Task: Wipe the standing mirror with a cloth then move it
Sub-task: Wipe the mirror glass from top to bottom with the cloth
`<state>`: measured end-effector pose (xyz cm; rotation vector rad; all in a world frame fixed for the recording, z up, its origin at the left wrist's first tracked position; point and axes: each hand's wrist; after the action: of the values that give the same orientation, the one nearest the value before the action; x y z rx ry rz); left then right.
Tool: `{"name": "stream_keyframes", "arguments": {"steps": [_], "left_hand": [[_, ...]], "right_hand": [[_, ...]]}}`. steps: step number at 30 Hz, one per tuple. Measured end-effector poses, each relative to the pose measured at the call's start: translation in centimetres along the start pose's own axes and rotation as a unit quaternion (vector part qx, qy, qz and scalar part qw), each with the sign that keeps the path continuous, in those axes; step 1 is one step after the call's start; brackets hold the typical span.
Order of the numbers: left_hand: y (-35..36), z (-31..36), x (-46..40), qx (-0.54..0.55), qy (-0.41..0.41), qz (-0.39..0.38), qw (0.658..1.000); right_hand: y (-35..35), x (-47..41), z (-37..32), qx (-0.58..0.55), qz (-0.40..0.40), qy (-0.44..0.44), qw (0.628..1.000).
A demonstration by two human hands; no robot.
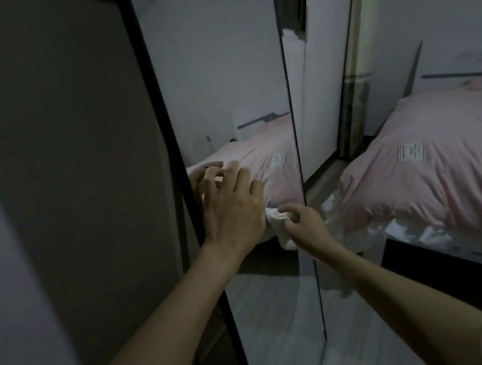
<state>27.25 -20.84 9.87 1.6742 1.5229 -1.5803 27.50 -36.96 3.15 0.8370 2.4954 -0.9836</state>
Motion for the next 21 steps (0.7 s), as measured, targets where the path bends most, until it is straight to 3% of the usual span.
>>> {"name": "stream_keyframes", "arguments": {"steps": [4, 8, 12, 15, 17, 21], "left_hand": [[-1.0, -1.8, -0.3, 0.000, -0.009, 0.078, 0.997], [-1.8, -3.9, -0.9, -0.004, -0.074, 0.162, 0.984], [-2.5, -5.6, -1.2, 0.095, -0.209, 0.173, 0.958], [-2.9, -6.2, -1.6, 0.254, -0.328, 0.122, 0.902], [-2.6, -6.6, -1.6, 0.321, -0.362, 0.117, 0.868], [-2.0, -7.1, -1.5, 0.342, -0.376, 0.141, 0.849]], "right_hand": [[-1.6, -2.2, -3.9, -0.085, 0.113, 0.001, 0.990], [-3.8, -5.5, -11.4, -0.197, 0.166, -0.120, 0.959], [-3.5, -7.3, -14.8, -0.219, 0.099, -0.193, 0.951], [-2.7, -6.9, -13.1, -0.109, 0.065, -0.255, 0.959], [-2.0, -5.0, -9.7, -0.046, 0.036, -0.265, 0.962], [-0.6, 0.7, -3.3, -0.014, -0.111, -0.210, 0.971]]}}
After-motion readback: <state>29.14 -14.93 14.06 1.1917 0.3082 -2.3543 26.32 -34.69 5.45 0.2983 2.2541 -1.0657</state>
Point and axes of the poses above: each hand's wrist, its own x-axis away from the middle knuckle, its own y-axis out of the palm, z = x × y, and after that the axes turned 12 degrees about z, right-handed
